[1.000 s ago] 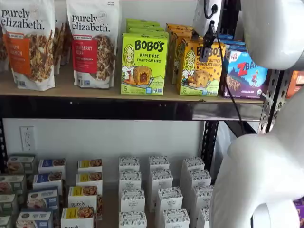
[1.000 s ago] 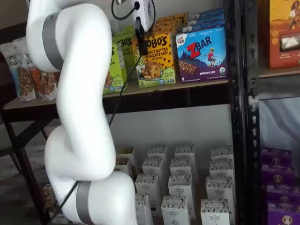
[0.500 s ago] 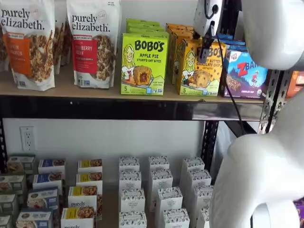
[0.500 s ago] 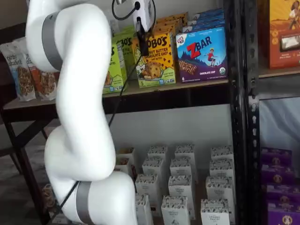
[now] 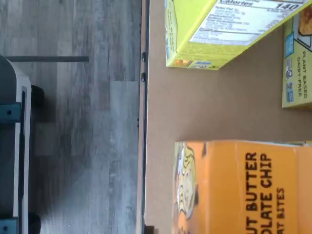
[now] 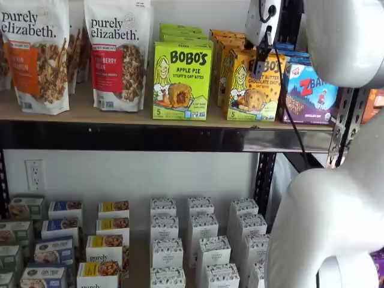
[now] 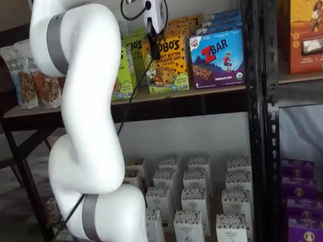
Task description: Pick up the orange box on the top shelf, the fifth box from the left
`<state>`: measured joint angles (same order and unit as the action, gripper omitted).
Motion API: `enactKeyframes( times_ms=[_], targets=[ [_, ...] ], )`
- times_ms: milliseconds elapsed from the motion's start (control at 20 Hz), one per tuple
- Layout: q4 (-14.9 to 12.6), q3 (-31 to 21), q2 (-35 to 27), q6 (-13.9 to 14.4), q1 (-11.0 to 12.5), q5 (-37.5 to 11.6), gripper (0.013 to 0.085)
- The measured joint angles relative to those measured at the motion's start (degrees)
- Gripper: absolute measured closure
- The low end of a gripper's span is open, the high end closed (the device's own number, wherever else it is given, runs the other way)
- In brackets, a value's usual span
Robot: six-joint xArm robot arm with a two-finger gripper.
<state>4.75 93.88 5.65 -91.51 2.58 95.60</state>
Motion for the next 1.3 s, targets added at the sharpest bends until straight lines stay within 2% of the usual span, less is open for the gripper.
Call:
enactKeyframes(
  times_ms=[1000, 1100, 1200, 1250, 1300],
  targets=[
    [0.3, -1.1, 1.0, 0.1, -0.1, -0.6, 0.0330],
    [0.3, -1.1, 1.0, 0.1, -0.1, -0.6, 0.0410],
    [0.3, -1.2, 1.1, 0.2, -0.1, -0.6, 0.0410],
    [0.3, -1.2, 1.1, 0.2, -0.1, -0.6, 0.0450],
    [0.3, -1.2, 1.1, 0.2, -0.1, -0.6, 0.0450]
  ],
)
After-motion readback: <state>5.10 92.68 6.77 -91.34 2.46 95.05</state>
